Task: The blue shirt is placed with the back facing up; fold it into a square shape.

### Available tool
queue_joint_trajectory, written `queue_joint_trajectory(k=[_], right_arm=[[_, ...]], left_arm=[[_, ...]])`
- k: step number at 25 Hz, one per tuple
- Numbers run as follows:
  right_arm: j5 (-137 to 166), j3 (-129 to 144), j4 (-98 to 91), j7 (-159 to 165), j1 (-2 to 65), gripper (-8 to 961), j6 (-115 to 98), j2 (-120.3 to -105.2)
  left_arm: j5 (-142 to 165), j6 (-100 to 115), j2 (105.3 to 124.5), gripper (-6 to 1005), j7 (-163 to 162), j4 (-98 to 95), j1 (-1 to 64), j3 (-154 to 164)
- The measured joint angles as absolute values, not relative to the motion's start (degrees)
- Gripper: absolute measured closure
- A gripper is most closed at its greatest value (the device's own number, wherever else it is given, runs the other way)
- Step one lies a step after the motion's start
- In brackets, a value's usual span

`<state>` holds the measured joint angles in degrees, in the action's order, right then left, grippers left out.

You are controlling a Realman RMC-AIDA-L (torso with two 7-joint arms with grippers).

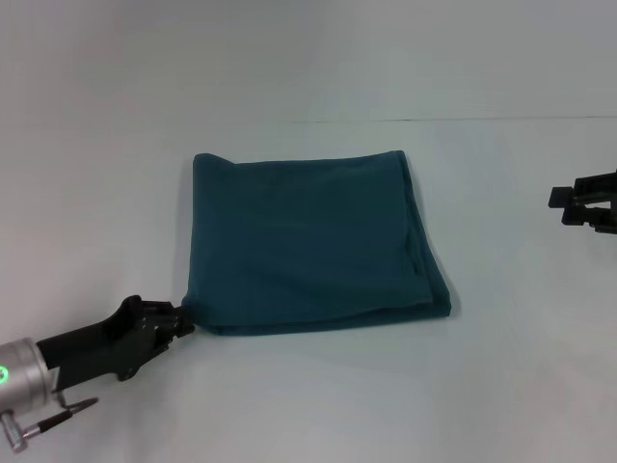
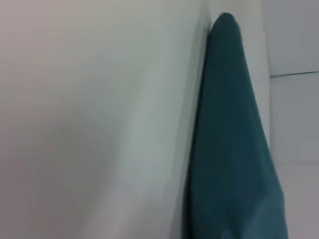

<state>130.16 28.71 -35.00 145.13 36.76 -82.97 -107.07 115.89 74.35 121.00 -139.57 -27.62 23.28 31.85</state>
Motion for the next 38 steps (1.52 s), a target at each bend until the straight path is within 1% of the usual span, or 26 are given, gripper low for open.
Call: queue_joint_trajectory(k=[3,4,7,9,10,12,13,14,15,18,19,23,25,27,29,33,38], right_arm=[[129.3,28.1,-34.9,143.5,36.5,559,-83.3,-107.17],[128.5,28.0,-34.8,142.1,36.3,559,-84.1,-107.16],[126.2,27.9,-34.4,137.1,36.0,515,-87.0,-107.10],[124.9,27.8,-34.3,133.6,35.5,486,-88.1,-107.10],[124.8,27.9,-34.5,132.2,35.3,442,-88.1,-107.12],[124.6,28.1,-34.9,126.8,34.9,353,-87.2,-107.23],[124.7,28.2,-35.1,123.1,34.7,309,-86.5,-107.34],[124.7,28.3,-35.4,118.4,34.4,265,-86.0,-107.61],[124.7,28.4,-35.6,115.3,34.2,245,-85.4,-107.90],[124.5,28.4,-36.7,106.9,33.6,186,-84.6,-109.89],[124.3,28.4,-37.4,105.2,33.7,166,-84.7,-110.93],[124.4,31.4,-41.2,102.4,34.4,87,-86.7,-114.32],[124.0,32.9,-42.7,102.7,35.0,48,-87.2,-115.46],[122.9,33.2,-43.0,103.3,35.9,47,-88.1,-115.82],[121.7,33.2,-42.7,103.9,36.9,46,-89.2,-115.85],[121.3,33.4,-42.5,105.0,37.6,44,-89.6,-115.80],[121.1,33.5,-42.3,105.1,36.5,47,-89.4,-115.81]], left_arm=[[115.9,74.5,121.00,901,-139.4,-29.0,21.9,31.7],[115.9,75.1,121.00,890,-139.4,-30.9,20.4,31.3],[115.4,79.1,121.03,854,-136.7,-36.2,17.3,28.6],[114.8,85.1,120.47,830,-130.5,-38.9,17.0,25.9],[115.0,87.9,119.83,749,-127.3,-39.2,17.5,25.1],[116.5,95.2,117.75,586,-119.1,-39.7,19.7,24.0],[116.5,95.2,117.75,550,-119.1,-39.7,19.7,24.0],[120.7,98.7,116.07,514,-114.3,-40.5,23.0,24.4],[122.3,99.0,115.72,479,-113.3,-40.8,24.2,24.7],[126.4,99.0,114.67,371,-109.8,-41.2,28.1,27.6],[127.1,98.8,114.40,326,-108.5,-41.3,29.8,29.5],[127.6,98.0,113.76,147,-106.8,-41.8,34.3,36.9],[127.6,97.4,113.47,120,-106.8,-41.8,36.6,40.3],[127.6,96.9,113.19,92,-107.0,-41.8,38.7,42.6],[127.6,96.3,112.90,65,-107.0,-41.8,40.4,43.5],[127.7,96.5,112.51,65,-107.2,-41.8,42.5,44.4],[127.7,96.6,113.01,65,-109.9,-41.7,43.4,45.0]])
